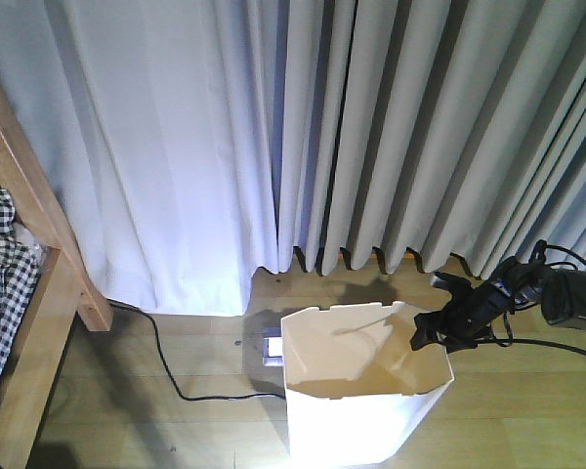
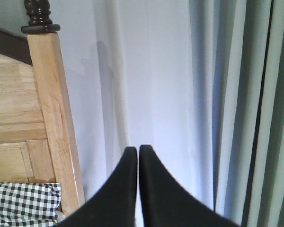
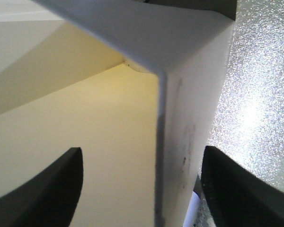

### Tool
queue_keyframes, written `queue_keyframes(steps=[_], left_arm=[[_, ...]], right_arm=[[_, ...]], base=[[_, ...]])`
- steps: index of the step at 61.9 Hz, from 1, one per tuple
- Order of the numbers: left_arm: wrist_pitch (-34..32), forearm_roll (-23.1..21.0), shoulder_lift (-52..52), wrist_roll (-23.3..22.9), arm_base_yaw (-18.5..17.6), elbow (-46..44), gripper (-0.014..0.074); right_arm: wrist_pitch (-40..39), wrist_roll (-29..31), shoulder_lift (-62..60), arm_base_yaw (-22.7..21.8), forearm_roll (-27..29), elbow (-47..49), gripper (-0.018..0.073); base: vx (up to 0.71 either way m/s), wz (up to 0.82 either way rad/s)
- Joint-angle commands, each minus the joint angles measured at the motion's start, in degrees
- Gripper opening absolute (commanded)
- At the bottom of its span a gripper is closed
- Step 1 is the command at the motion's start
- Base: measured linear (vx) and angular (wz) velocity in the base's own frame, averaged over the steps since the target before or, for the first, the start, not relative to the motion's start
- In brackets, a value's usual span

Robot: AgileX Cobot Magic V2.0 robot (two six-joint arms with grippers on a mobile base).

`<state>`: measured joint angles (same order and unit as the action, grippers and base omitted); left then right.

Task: Move trash bin to bedside with robot
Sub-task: 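Open the right gripper and raise it away from the bin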

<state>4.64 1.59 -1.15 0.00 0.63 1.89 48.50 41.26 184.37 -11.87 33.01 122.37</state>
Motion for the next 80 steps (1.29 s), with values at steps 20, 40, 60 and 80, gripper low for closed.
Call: queue_keyframes(steps=[20, 40, 60, 80], left_arm=[[-4.27, -0.54, -0.43, -0.79, -0.36, 0.66, -0.0006], [-4.27, -0.54, -0.43, -0.79, -0.36, 0.66, -0.0006], [-4.27, -0.54, -0.43, -0.79, -0.36, 0.66, -0.0006], [-4.27, -0.54, -0.43, -0.79, -0.36, 0.66, -0.0006]], right_arm=[[-3.94, -1.19, 0.49, -0.14, -2.93, 0.28, 0.0510], [-17.78, 15.40, -15.73, -0.14, 7.97, -23.21, 0.0510], [-24.94, 23.26, -39.40, -0.14, 18.43, -44.71, 0.0510], [-25.17, 25.25, -67.77, -0.14, 18.41, -60.08, 0.0510]], base=[[0.00, 0.00], [0.00, 0.00], [0.00, 0.00], [0.00, 0.00]])
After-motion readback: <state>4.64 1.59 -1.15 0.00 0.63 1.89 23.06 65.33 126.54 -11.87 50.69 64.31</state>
